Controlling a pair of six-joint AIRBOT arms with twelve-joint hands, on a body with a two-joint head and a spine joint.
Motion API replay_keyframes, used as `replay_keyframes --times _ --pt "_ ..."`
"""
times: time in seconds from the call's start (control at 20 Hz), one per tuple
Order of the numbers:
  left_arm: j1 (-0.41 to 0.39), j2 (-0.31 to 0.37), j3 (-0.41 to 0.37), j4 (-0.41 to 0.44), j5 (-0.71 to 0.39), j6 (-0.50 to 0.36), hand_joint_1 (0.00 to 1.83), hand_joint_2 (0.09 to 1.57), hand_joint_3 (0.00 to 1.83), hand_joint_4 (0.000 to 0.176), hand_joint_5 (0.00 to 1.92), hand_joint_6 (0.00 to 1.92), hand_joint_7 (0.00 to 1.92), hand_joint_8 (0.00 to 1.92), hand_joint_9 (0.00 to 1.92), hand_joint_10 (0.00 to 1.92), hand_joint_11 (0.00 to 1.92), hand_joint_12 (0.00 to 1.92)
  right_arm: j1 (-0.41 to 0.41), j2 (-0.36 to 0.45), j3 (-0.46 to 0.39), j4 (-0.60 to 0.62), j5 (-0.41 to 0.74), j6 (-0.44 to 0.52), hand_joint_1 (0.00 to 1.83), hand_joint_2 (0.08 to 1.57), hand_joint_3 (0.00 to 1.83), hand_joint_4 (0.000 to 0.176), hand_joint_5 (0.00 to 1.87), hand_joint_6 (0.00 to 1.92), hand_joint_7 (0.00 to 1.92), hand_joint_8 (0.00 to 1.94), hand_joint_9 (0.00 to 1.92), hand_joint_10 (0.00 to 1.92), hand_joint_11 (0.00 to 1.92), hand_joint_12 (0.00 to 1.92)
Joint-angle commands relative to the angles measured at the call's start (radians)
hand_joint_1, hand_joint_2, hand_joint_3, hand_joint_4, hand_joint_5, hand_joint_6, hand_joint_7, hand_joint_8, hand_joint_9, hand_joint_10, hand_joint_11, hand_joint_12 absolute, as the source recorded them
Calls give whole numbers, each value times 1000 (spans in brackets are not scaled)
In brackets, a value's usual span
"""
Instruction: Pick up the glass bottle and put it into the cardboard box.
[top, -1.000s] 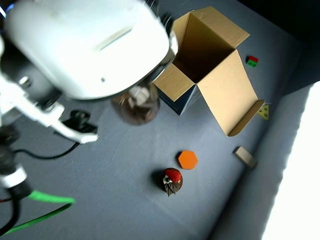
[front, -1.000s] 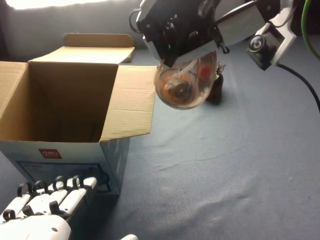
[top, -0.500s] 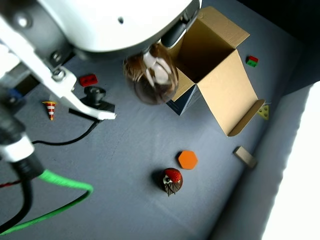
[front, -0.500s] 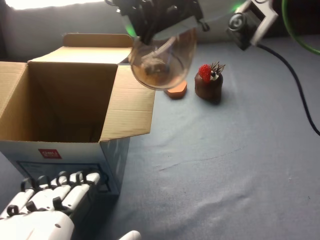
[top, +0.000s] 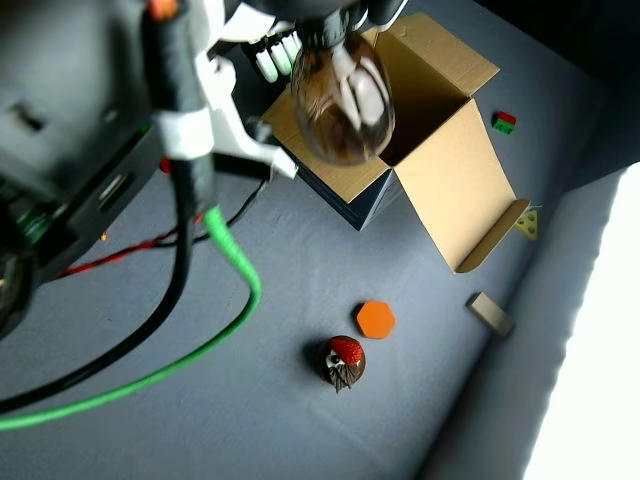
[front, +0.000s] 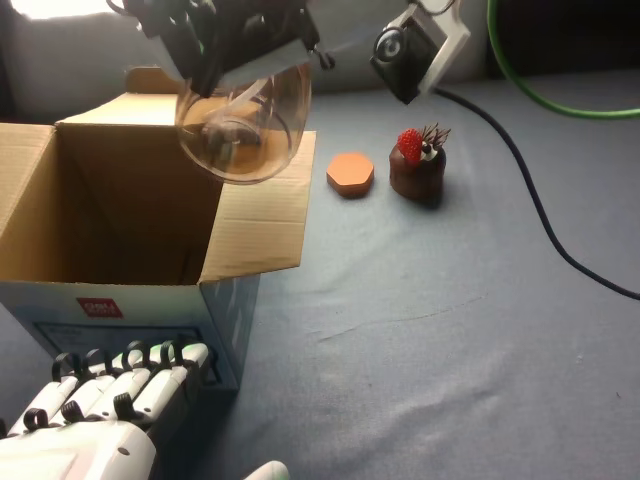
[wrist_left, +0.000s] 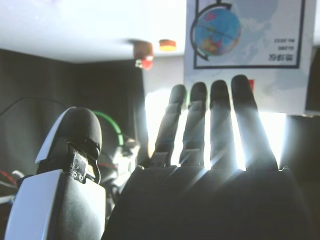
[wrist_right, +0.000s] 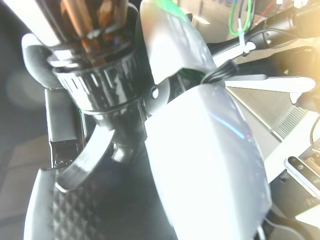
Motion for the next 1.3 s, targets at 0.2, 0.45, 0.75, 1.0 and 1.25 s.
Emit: replay_keyframes --times 0.2,0.45,0.75,1.0,1.25 --pt "-4 -1 3 91 -74 -4 57 1228 0 0 98 1 96 1 80 1 0 339 -5 -24 1 111 18 -28 1265 1126 0 0 880 1018 1106 1021 1048 1268 873 1683" --pt "-3 -2 3 91 -74 -4 67 1227 0 0 118 6 104 2 111 7 0 517 -1 -61 4 127 -11 -63 1265 1125 0 0 881 1018 1106 1021 1050 1266 870 1682" --pt "-3 -3 2 91 -73 -4 73 1224 0 0 121 4 104 2 93 0 0 447 -16 -119 6 125 -55 -101 1265 1124 0 0 885 1018 1108 1014 1050 1265 859 1675" --pt "0 -6 2 91 -73 -4 77 1218 0 0 124 2 109 1 101 2 0 505 -56 -169 5 124 -177 -130 1266 1122 0 0 895 1004 1117 997 1053 1253 869 1662" --pt "0 -7 2 91 -73 -4 77 1219 0 0 127 2 129 5 111 5 0 522 -83 -207 5 124 -312 -115 1266 1122 0 0 895 1005 1121 987 1053 1243 846 1679"
